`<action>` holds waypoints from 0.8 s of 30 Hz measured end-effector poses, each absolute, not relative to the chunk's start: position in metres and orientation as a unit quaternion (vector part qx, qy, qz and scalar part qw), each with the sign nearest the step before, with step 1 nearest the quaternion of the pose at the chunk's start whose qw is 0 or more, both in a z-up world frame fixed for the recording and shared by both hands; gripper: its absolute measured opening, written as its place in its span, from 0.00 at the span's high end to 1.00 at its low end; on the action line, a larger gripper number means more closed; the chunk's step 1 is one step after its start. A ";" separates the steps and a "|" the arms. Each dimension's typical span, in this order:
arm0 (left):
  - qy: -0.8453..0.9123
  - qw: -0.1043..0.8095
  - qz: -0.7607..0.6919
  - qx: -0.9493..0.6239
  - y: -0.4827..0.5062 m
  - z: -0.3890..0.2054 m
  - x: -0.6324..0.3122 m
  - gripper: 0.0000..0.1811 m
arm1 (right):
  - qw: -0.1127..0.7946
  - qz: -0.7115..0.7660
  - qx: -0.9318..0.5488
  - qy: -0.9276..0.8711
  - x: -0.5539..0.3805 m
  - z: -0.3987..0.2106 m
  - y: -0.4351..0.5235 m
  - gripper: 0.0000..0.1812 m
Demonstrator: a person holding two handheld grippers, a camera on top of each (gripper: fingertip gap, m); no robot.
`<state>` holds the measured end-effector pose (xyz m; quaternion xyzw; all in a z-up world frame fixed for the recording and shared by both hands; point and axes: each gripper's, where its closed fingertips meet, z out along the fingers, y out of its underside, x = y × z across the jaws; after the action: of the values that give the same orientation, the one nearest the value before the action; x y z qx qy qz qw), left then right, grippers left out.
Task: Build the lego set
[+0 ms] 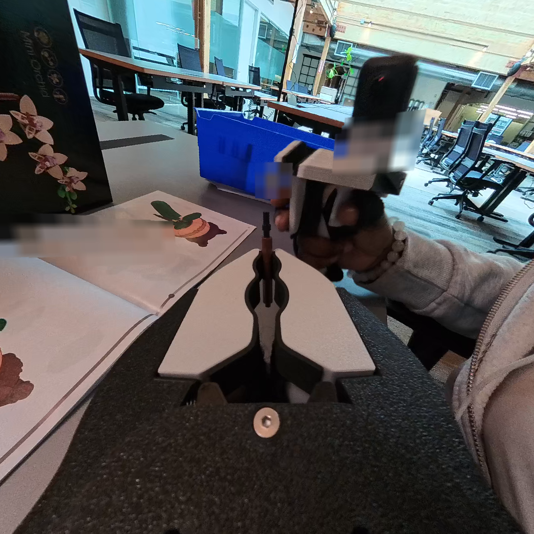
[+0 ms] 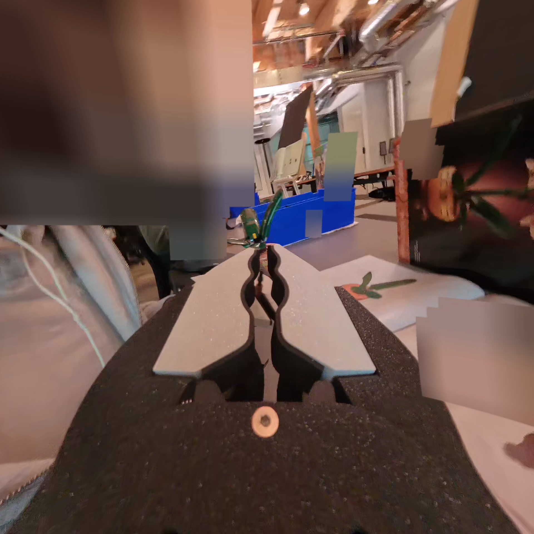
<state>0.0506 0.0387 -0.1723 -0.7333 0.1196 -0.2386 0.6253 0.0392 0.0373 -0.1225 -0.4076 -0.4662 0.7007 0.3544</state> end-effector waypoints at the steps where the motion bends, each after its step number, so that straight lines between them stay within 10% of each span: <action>1: 0.121 0.624 -0.241 -0.733 0.039 -0.172 0.051 0.98 | 0.345 0.706 -0.420 -0.453 0.037 -0.128 0.041 0.97; 24: 0.152 0.610 -0.221 -0.746 0.038 -0.179 0.058 0.98 | 0.311 0.700 -0.425 -0.483 0.036 -0.144 0.023 1.00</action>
<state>0.0585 0.0383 -0.1785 -0.7455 0.1516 -0.2206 0.6104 0.0360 0.0233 -0.1439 -0.4247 -0.4826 0.7000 0.3110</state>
